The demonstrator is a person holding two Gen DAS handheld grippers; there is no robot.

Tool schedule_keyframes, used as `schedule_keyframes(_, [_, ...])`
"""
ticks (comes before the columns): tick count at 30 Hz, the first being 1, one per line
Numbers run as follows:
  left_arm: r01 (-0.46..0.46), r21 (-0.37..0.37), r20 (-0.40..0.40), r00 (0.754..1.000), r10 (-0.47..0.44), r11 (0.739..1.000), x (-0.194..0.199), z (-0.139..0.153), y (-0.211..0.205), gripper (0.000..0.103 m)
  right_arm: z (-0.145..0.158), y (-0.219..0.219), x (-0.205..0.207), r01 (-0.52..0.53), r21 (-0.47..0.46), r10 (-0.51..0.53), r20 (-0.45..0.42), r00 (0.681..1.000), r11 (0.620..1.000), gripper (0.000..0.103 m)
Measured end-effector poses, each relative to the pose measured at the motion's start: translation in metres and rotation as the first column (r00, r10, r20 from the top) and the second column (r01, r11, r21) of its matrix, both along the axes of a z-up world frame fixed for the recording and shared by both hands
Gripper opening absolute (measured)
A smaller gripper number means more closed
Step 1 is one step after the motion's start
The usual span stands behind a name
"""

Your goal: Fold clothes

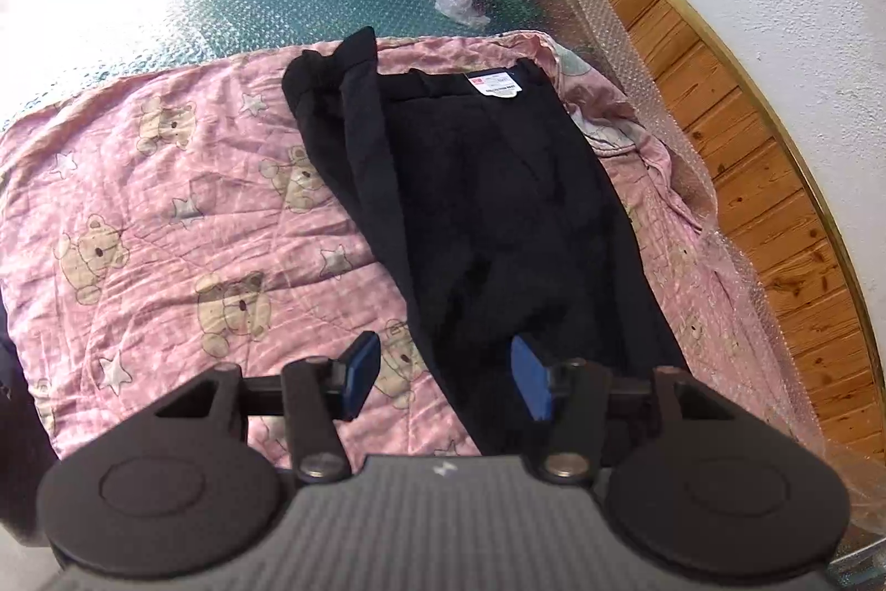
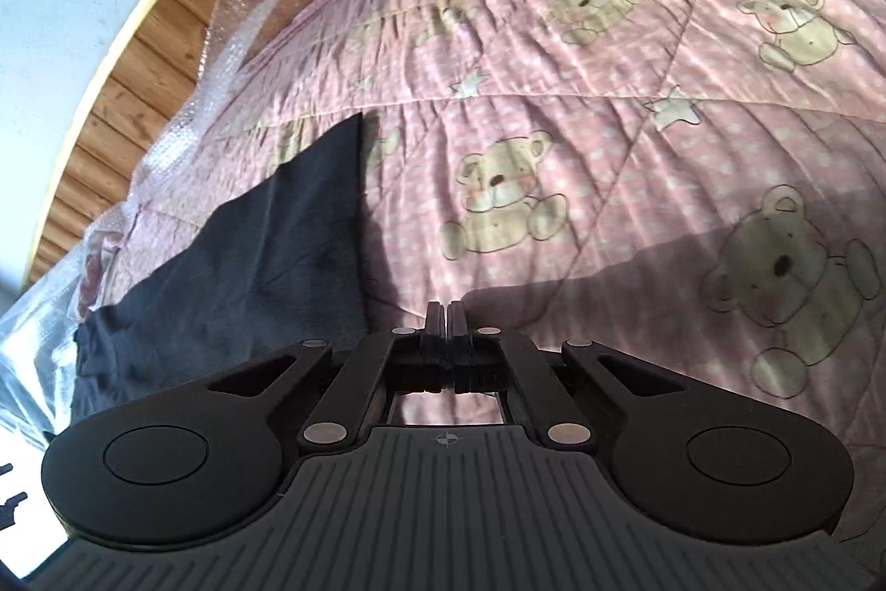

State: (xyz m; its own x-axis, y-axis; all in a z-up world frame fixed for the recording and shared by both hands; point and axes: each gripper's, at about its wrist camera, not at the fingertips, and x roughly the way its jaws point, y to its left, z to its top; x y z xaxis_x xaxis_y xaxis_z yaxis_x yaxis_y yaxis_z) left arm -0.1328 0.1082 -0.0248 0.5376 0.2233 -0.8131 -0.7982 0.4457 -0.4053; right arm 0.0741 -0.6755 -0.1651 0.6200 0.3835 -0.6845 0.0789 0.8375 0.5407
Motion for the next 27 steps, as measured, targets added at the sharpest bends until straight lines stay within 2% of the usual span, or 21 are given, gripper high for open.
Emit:
schedule_keyframes(2, [-0.016,0.033,-0.012,1.0,0.017,0.999,-0.002,0.001,0.014,0.058,0.004,-0.006,-0.007,0.023,-0.02,-0.023,0.013,1.0,1.0,0.002])
schedule_keyframes(3, [-0.021,0.051,-0.021,1.0,0.022,0.998,0.003,0.0,0.022,0.06,0.007,-0.009,-0.01,0.035,-0.029,-0.035,0.019,0.999,0.999,0.008])
schedule_keyframes(5, [-0.023,0.089,-0.045,0.999,0.027,0.996,0.019,-0.006,0.042,0.066,0.011,-0.016,-0.017,0.059,-0.048,-0.057,0.032,0.998,0.997,0.009])
schedule_keyframes(6, [-0.023,0.108,-0.057,0.998,0.029,0.994,0.026,-0.008,0.052,0.067,0.013,-0.008,-0.023,0.063,-0.062,-0.061,0.028,0.998,0.996,0.017])
schedule_keyframes(7, [-0.023,0.127,-0.068,0.997,0.032,0.992,0.034,-0.011,0.062,0.067,0.015,0.002,-0.029,0.065,-0.076,-0.063,0.021,0.998,0.995,0.033])
schedule_keyframes(9, [-0.023,0.164,-0.092,0.995,0.038,0.986,0.05,-0.016,0.082,0.069,0.018,0.024,-0.041,0.067,-0.105,-0.067,0.006,0.998,0.992,0.045])
schedule_keyframes(12, [-0.013,0.196,-0.12,0.992,0.037,0.981,0.082,-0.035,0.113,0.072,0.024,0.058,-0.062,0.076,-0.143,-0.079,-0.016,0.997,0.987,0.046])
schedule_keyframes(15, [-0.021,0.195,-0.197,0.979,0.06,0.981,0.111,-0.065,0.145,0.072,0.032,0.101,-0.088,0.108,-0.169,-0.116,-0.038,0.993,0.98,0.051])
schedule_keyframes(17, [-0.021,0.161,-0.201,0.978,0.054,0.987,0.123,-0.083,0.164,0.061,0.04,0.129,-0.105,0.154,-0.183,-0.166,-0.051,0.985,0.971,0.057])
schedule_keyframes(18, [0.002,0.108,-0.162,0.987,0.016,0.994,0.127,-0.09,0.174,0.03,0.043,0.141,-0.112,0.183,-0.183,-0.196,-0.056,0.979,0.966,0.061])
schedule_keyframes(19, [0.049,0.05,-0.084,0.995,-0.044,0.998,0.129,-0.092,0.182,0.004,0.046,0.152,-0.119,0.208,-0.171,-0.221,-0.06,0.973,0.963,0.063])
schedule_keyframes(21, [0.102,-0.025,0.118,0.988,-0.098,0.995,0.104,-0.092,0.199,0.001,0.048,0.171,-0.128,0.238,-0.15,-0.251,-0.073,0.965,0.96,0.063])
schedule_keyframes(22, [0.122,-0.055,0.219,0.97,-0.107,0.991,0.087,-0.092,0.209,0.001,0.049,0.182,-0.132,0.243,-0.155,-0.256,-0.075,0.964,0.958,0.063])
schedule_keyframes(24, [0.171,-0.109,0.413,0.904,-0.112,0.979,0.055,-0.094,0.227,0.001,0.051,0.201,-0.137,0.243,-0.171,-0.258,-0.071,0.964,0.955,0.063])
schedule_keyframes(25, [0.169,-0.141,0.425,0.9,-0.095,0.975,0.044,-0.105,0.236,0.003,0.052,0.212,-0.139,0.245,-0.171,-0.26,-0.07,0.963,0.954,0.063])
schedule_keyframes(26, [0.14,-0.18,0.366,0.928,-0.066,0.974,0.037,-0.125,0.244,0.007,0.051,0.222,-0.141,0.246,-0.163,-0.26,-0.075,0.963,0.956,0.063])
schedule_keyframes(27, [0.117,-0.205,0.33,0.943,-0.044,0.972,0.032,-0.139,0.251,0.01,0.05,0.232,-0.141,0.242,-0.151,-0.256,-0.081,0.963,0.958,0.063])
